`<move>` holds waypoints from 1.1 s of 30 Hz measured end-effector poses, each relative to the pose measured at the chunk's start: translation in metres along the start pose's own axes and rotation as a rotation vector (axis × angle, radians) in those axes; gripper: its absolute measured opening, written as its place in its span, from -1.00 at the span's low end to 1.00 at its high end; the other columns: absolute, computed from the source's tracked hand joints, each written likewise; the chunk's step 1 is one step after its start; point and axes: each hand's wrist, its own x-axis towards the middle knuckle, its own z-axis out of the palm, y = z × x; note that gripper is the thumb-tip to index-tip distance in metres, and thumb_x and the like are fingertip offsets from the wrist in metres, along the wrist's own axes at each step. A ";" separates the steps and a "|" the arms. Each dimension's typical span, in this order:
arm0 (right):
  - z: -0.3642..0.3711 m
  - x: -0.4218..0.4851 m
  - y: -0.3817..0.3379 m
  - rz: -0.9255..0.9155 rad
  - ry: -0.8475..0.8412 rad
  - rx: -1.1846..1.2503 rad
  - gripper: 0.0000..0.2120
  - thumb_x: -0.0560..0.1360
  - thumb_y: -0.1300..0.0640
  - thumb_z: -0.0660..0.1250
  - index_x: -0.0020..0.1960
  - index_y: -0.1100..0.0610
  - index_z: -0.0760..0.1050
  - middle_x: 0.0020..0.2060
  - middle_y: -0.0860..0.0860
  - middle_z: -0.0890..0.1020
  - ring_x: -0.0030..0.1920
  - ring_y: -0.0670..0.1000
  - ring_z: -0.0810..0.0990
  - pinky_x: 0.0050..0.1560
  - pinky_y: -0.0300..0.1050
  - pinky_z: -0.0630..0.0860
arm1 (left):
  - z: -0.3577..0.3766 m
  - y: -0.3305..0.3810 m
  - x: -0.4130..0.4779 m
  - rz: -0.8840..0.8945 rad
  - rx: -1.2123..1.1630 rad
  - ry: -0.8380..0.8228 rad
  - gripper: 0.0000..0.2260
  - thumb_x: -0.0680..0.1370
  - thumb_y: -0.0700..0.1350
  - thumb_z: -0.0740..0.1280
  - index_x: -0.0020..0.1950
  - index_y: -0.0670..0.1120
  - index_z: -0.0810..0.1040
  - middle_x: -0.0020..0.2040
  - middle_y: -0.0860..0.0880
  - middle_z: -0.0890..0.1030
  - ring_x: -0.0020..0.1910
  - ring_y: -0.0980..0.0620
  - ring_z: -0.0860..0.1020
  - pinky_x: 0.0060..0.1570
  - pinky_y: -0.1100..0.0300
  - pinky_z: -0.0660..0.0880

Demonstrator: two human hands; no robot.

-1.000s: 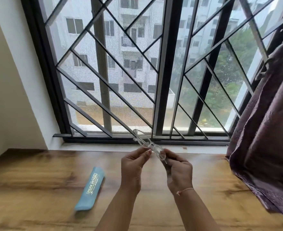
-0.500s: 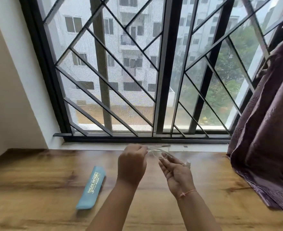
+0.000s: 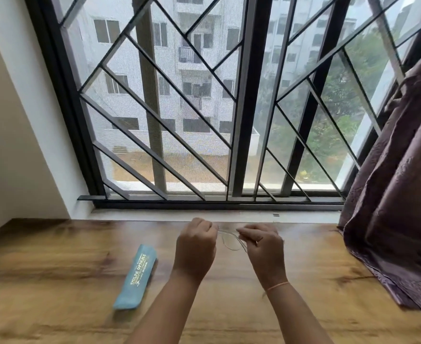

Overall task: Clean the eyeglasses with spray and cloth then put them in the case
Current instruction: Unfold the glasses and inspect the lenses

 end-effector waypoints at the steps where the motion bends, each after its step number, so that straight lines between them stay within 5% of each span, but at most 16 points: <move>1: 0.001 0.000 0.001 0.007 0.004 -0.002 -0.74 0.22 0.44 0.48 -0.22 0.11 0.68 -0.33 -0.03 0.67 -0.24 0.00 0.54 -0.08 -0.56 0.29 | 0.000 -0.001 0.000 0.002 0.000 -0.010 -0.83 0.21 -0.35 0.46 -0.28 -0.13 0.61 -0.35 -0.05 0.58 -0.30 -0.07 0.52 -0.39 0.11 0.50; 4: 0.003 0.001 -0.001 0.030 0.025 0.008 -0.74 0.21 0.45 0.47 -0.26 0.12 0.68 -0.36 -0.02 0.65 -0.27 0.00 0.55 -0.15 -0.50 0.34 | 0.000 -0.003 0.000 0.015 -0.022 -0.021 -0.82 0.21 -0.34 0.47 -0.26 -0.14 0.62 -0.33 -0.05 0.60 -0.27 -0.06 0.54 -0.35 0.11 0.52; 10: 0.004 0.001 -0.001 0.031 0.054 0.015 -0.74 0.20 0.47 0.48 -0.29 0.12 0.67 -0.39 -0.01 0.64 -0.30 -0.01 0.55 -0.20 -0.38 0.39 | -0.011 0.006 0.001 0.192 -0.066 0.059 -0.76 0.42 -0.09 0.34 0.02 -0.14 0.65 -0.06 -0.02 0.66 -0.02 -0.04 0.58 0.03 0.10 0.52; 15: 0.006 -0.003 -0.007 0.011 0.052 0.033 -0.71 0.17 0.51 0.45 -0.31 0.13 0.67 -0.43 0.01 0.62 -0.31 0.01 0.55 -0.17 -0.51 0.35 | -0.003 0.016 -0.001 0.238 -0.035 0.205 -0.93 0.43 -0.21 0.41 -0.11 -0.13 0.66 -0.15 -0.01 0.66 -0.09 -0.06 0.55 0.01 0.12 0.40; 20: 0.005 -0.002 -0.008 -0.006 0.054 0.043 -0.71 0.17 0.49 0.46 -0.32 0.12 0.66 -0.44 -0.01 0.62 -0.31 -0.02 0.54 -0.19 -0.53 0.34 | 0.001 0.010 -0.007 0.276 -0.073 0.215 -0.92 0.47 -0.23 0.37 -0.14 -0.14 0.67 -0.18 -0.03 0.67 -0.16 -0.02 0.59 -0.16 0.11 0.54; 24: 0.002 -0.001 -0.005 0.053 0.027 0.107 -0.70 0.20 0.48 0.44 -0.32 0.08 0.67 -0.41 -0.05 0.64 -0.28 -0.07 0.57 -0.15 -0.38 0.48 | -0.003 0.006 -0.006 0.300 -0.121 0.231 -0.90 0.49 -0.23 0.35 -0.11 -0.13 0.68 -0.15 -0.03 0.68 -0.15 0.00 0.62 -0.15 0.14 0.56; 27: -0.001 0.003 -0.002 0.123 -0.013 0.152 -0.68 0.24 0.49 0.38 -0.29 0.08 0.68 -0.38 -0.08 0.65 -0.25 0.00 0.62 -0.14 0.01 0.59 | -0.011 0.004 -0.002 0.250 -0.167 0.278 -0.90 0.47 -0.24 0.37 -0.10 -0.13 0.68 -0.14 -0.02 0.69 -0.14 0.02 0.63 -0.03 0.18 0.54; 33: -0.001 0.003 0.003 0.189 -0.013 0.191 -0.67 0.23 0.52 0.37 -0.30 0.10 0.68 -0.39 -0.11 0.63 -0.25 -0.03 0.63 -0.12 0.03 0.60 | -0.035 0.000 0.004 -0.104 -0.427 0.451 -0.87 0.45 -0.17 0.35 -0.12 -0.16 0.68 -0.19 0.01 0.68 -0.21 0.14 0.60 -0.13 0.34 0.51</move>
